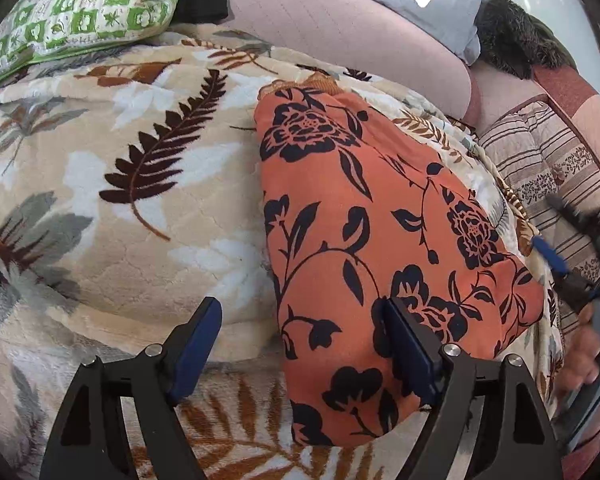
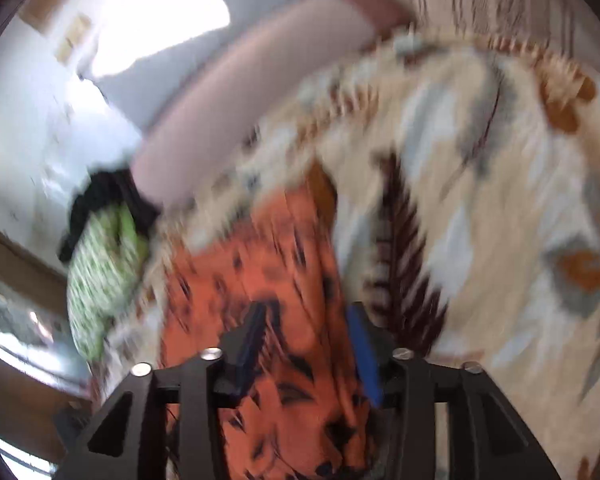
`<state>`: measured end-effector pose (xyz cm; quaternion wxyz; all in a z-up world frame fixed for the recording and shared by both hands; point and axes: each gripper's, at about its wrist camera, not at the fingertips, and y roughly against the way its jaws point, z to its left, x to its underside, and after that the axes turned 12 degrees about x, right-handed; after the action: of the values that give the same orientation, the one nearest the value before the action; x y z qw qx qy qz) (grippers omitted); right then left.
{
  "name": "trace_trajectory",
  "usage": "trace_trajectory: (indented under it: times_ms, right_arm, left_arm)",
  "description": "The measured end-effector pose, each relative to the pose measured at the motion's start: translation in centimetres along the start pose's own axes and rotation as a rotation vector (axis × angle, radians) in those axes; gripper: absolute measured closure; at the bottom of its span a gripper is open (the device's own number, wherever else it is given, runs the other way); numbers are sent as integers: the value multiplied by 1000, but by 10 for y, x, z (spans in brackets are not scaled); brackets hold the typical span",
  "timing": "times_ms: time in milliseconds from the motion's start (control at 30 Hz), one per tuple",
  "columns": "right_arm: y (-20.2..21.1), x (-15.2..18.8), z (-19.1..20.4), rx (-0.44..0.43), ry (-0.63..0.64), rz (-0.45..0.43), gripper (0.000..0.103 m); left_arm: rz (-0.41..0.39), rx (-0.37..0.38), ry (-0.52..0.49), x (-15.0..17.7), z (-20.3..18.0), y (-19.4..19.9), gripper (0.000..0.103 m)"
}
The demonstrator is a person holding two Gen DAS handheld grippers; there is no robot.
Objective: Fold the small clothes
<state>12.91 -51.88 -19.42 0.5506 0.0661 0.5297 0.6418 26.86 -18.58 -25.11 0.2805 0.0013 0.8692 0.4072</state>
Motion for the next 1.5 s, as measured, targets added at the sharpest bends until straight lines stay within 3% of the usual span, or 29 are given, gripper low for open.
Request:
trace_trajectory:
  times_ms: [33, 167, 233, 333, 400, 467, 567, 667, 800, 900, 967, 1033, 1100, 1200, 1300, 1500]
  right_arm:
    - [4, -6, 2, -30, 1, -19, 36]
    - [-13, -13, 40, -57, 123, 77, 44]
    - [-35, -8, 71, -33, 221, 153, 65]
    - [-72, 6, 107, 71, 331, 221, 65]
    - [-116, 15, 113, 208, 354, 293, 65]
    - [-158, 18, 108, 260, 354, 356, 67]
    - [-155, 1, 124, 282, 355, 287, 67]
    - [-133, -4, 152, 156, 411, 225, 67]
    - [-124, 23, 207, -42, 564, 314, 67]
    - [-160, 50, 233, -19, 635, 432, 67]
    - [-202, 65, 237, 103, 681, 454, 68]
    - [-222, 61, 228, 92, 632, 458, 68]
    - [-220, 43, 224, 43, 525, 464, 68]
    - [-188, 17, 209, -26, 442, 325, 68]
    - [-148, -1, 186, -89, 383, 297, 68]
    - [-64, 2, 128, -47, 430, 271, 68]
  left_arm:
    - [-6, -7, -13, 1, -3, 3, 19]
    - [-32, -33, -47, 1, -9, 9, 19]
    - [-19, -41, -52, 1, -8, 10, 19]
    - [9, -27, -33, 3, 0, 3, 19]
    - [21, -1, -9, 5, 6, -1, 18]
    - [33, 17, -3, 5, 9, -6, 17]
    - [41, 15, 7, 4, 10, -4, 15]
    - [46, 33, 22, 4, 11, 0, 15]
    - [42, 46, 34, 7, 14, 1, 15]
    - [42, 51, 26, 8, 14, 1, 15]
    - [35, 45, 17, 9, 14, 0, 15]
    - [35, 41, 9, 8, 16, -1, 15]
    - [46, 49, 2, 8, 15, 0, 14]
    - [47, 50, -15, 9, 13, 3, 14]
    - [34, 61, 6, 7, 13, 12, 15]
    - [-110, -39, -67, -1, 1, 46, 15]
